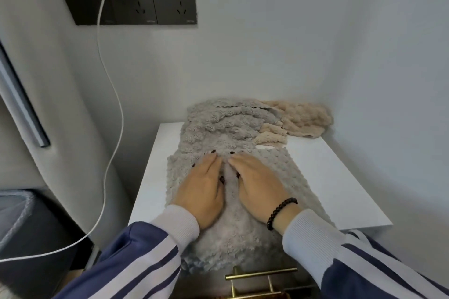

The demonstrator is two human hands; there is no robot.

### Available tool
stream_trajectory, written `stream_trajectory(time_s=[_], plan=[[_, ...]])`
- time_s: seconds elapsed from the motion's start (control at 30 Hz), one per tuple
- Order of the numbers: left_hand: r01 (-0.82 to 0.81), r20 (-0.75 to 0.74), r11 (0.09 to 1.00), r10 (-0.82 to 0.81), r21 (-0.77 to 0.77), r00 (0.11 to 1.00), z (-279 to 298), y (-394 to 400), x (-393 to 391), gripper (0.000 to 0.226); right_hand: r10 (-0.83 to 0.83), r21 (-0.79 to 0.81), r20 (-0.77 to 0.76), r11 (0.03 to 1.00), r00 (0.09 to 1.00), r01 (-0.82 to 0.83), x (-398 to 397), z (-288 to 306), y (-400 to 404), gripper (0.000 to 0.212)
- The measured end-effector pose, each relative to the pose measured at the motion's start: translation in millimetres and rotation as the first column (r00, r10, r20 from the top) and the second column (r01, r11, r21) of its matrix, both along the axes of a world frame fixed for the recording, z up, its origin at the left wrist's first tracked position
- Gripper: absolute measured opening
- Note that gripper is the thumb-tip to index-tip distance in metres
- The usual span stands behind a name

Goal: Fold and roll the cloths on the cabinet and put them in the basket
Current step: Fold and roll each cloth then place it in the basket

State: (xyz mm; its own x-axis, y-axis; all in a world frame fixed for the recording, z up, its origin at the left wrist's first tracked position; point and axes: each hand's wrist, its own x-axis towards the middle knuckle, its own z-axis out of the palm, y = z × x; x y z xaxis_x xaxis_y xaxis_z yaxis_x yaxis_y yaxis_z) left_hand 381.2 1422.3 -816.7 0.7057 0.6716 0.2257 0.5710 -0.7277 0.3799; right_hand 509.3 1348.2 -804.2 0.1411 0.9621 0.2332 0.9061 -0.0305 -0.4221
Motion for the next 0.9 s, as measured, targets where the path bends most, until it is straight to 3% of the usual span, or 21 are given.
stream_trajectory(time_s=[0.17, 0.33, 0.5, 0.6, 0.67, 0.77, 0.9], plan=[[-0.055, -0.248, 0.998, 0.045, -0.034, 0.968, -14, 19, 4, 0.062, 0.072, -0.290, 0.229, 0.957, 0.971, -0.002, 15, -21, 9, 0.054], [-0.081, -0.372, 0.997, 0.081, 0.015, 0.925, -16, 24, -7, 0.069, 0.017, -0.382, 0.294, 0.919, 0.956, 0.101, 39, -21, 3, 0.071], [-0.183, -0.417, 0.983, 0.155, -0.027, 0.896, -11, 26, -32, 0.072, -0.138, -0.419, 0.294, 0.871, 0.946, 0.257, 57, -17, -10, 0.082], [-0.226, -0.351, 0.971, 0.240, 0.079, 0.905, -7, 18, -49, 0.076, -0.181, -0.366, 0.346, 0.878, 0.921, 0.310, 51, -13, -25, 0.076], [-0.147, -0.253, 0.978, 0.181, 0.150, 0.950, -1, 1, -53, 0.085, -0.140, -0.295, 0.388, 0.918, 0.911, 0.267, 38, -10, -40, 0.072], [-0.072, -0.174, 0.997, 0.075, 0.024, 0.982, 2, -33, -48, 0.089, -0.108, -0.367, 0.280, 0.906, 0.954, 0.210, 20, -13, -57, 0.062], [-0.041, -0.344, 0.998, 0.051, 0.038, 0.938, -13, -38, -33, 0.101, -0.095, -0.365, 0.329, 0.905, 0.940, 0.219, 18, -25, -53, 0.077]])
